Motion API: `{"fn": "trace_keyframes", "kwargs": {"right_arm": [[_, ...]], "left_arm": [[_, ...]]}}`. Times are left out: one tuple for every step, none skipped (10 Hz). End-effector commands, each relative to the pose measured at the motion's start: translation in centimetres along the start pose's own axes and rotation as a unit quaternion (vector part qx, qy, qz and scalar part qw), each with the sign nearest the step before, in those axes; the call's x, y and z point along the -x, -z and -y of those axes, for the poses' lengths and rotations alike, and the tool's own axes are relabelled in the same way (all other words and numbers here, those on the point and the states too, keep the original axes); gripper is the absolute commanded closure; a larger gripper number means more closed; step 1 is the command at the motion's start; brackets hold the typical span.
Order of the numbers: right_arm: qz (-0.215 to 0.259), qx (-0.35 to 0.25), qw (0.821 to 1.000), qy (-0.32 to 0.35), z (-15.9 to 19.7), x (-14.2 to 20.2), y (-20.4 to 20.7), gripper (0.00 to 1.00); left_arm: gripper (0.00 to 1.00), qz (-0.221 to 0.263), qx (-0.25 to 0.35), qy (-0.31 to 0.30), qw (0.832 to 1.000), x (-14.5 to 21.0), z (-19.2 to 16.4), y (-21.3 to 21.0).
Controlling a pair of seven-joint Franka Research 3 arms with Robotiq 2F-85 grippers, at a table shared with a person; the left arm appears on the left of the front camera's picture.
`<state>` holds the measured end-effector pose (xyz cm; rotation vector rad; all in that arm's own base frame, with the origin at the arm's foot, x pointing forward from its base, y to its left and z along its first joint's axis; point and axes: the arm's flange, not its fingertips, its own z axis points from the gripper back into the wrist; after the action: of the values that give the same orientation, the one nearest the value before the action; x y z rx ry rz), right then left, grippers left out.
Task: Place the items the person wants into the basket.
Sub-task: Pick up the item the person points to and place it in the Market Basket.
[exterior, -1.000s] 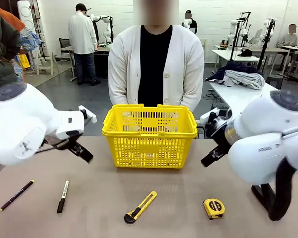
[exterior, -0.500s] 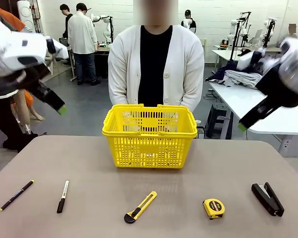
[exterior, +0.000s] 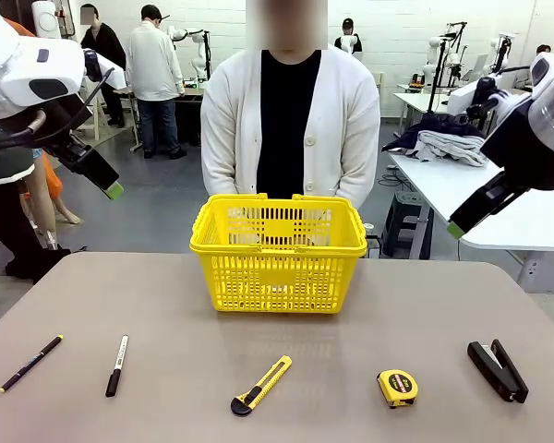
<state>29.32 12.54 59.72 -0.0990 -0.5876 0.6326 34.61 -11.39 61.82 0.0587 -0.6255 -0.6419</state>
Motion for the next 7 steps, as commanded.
{"fn": "trace_keyframes", "kwargs": {"right_arm": [[0.008, 0.002, 1.0, -0.001, 0.2, 0.0, 0.5, 0.0], [0.0, 0.0, 1.0, 0.0, 0.0, 0.0, 0.0, 0.0], [-0.026, -0.104, 0.992, -0.07, 2.1, 1.4, 0.3, 0.0], [-0.006, -0.172, 0.982, -0.077, 4.1, 2.7, 0.0, 0.0], [0.017, -0.212, 0.973, -0.085, 5.8, 4.2, -0.7, 0.0], [0.019, -0.248, 0.964, -0.093, 8.1, 5.9, -1.5, 0.0], [0.049, -0.272, 0.957, -0.086, 10.7, 7.9, -2.1, 0.0]], "left_arm": [[0.0, 0.0, 0.001, -0.001, 1.0, 0.3, 0.1, 0.1], [0.0, 0.0, 0.0, 0.0, 1.0, 0.0, 0.0, 0.0], [0.0, 0.023, 0.158, -0.006, 0.987, 0.9, -3.0, 0.4], [0.0, 0.056, 0.268, 0.012, 0.962, 2.4, -5.8, 0.1], [0.0, 0.071, 0.307, 0.022, 0.949, 4.0, -8.0, -0.6], [0.0, 0.084, 0.318, 0.033, 0.944, 6.1, -10.1, -2.1], [0.0, 0.108, 0.312, 0.034, 0.943, 8.3, -12.1, -3.6]]}}
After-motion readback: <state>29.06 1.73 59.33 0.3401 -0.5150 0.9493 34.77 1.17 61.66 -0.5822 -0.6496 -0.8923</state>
